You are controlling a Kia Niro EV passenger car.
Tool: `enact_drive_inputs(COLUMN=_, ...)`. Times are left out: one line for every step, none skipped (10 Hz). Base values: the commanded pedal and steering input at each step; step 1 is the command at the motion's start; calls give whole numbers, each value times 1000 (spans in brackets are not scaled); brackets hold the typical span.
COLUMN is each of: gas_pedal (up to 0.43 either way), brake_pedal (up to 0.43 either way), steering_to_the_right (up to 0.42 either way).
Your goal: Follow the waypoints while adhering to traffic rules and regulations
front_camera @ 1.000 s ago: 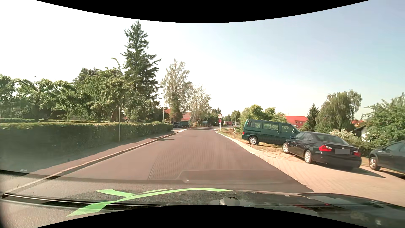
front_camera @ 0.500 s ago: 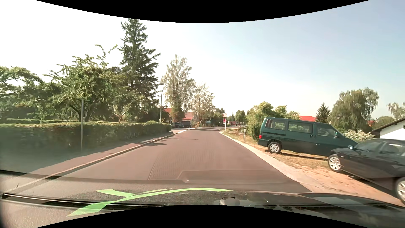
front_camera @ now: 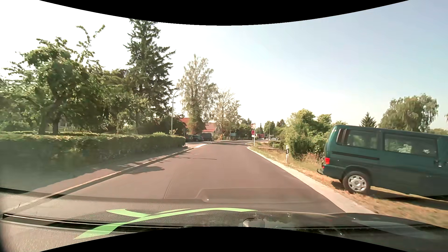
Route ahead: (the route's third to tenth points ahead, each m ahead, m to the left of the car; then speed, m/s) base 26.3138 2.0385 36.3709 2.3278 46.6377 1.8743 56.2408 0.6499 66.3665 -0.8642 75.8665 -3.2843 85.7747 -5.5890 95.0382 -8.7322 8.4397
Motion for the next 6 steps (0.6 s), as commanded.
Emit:
enact_drive_inputs(gas_pedal=150, brake_pedal=0, steering_to_the_right=-11)
enact_drive_inputs(gas_pedal=157, brake_pedal=0, steering_to_the_right=-10)
enact_drive_inputs(gas_pedal=169, brake_pedal=0, steering_to_the_right=-10)
enact_drive_inputs(gas_pedal=169, brake_pedal=0, steering_to_the_right=-10)
enact_drive_inputs(gas_pedal=169, brake_pedal=0, steering_to_the_right=-10)
enact_drive_inputs(gas_pedal=157, brake_pedal=0, steering_to_the_right=-10)
